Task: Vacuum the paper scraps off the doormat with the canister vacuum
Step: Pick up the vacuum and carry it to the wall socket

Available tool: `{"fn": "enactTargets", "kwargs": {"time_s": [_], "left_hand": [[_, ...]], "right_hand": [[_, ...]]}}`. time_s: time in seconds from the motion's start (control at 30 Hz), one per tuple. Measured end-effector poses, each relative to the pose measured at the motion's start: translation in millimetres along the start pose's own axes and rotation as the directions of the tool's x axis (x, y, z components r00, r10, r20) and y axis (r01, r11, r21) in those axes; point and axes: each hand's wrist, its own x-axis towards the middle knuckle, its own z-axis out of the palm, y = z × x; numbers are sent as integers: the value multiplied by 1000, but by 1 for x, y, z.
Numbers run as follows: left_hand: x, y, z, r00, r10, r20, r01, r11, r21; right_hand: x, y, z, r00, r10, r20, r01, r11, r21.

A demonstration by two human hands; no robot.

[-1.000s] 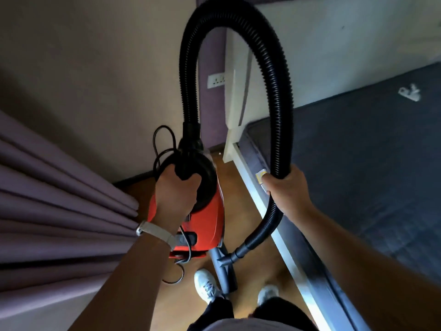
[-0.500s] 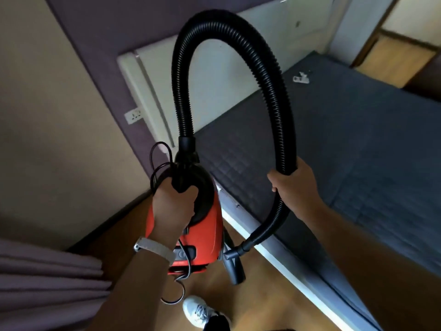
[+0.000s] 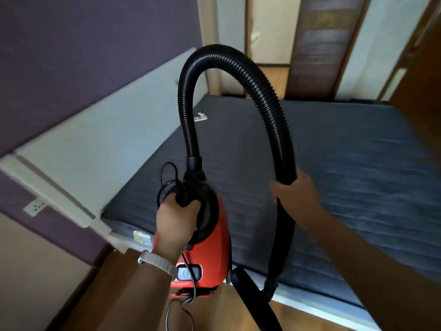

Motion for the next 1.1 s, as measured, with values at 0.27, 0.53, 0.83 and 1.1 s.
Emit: {"fn": "enactTargets", "kwargs": {"time_s": [0.27, 0.53, 0.83, 1.1], "left_hand": [[-46, 96, 127, 925, 181, 335, -145, 981, -129], [-74, 157, 262, 713, 293, 637, -178, 954, -240], [-91, 226, 405, 416, 338, 844, -204, 939, -276], [-155, 270, 486, 193, 369, 909, -252, 914, -317]], "right_hand": [[-9, 33, -155, 954, 95, -283, -85, 995, 50], [-9, 68, -262, 799, 235, -553, -226, 970, 85], [-4, 80, -350, 523, 239, -818, -331, 941, 63], [-49, 94, -399, 261, 253, -932, -415, 901, 128]]}}
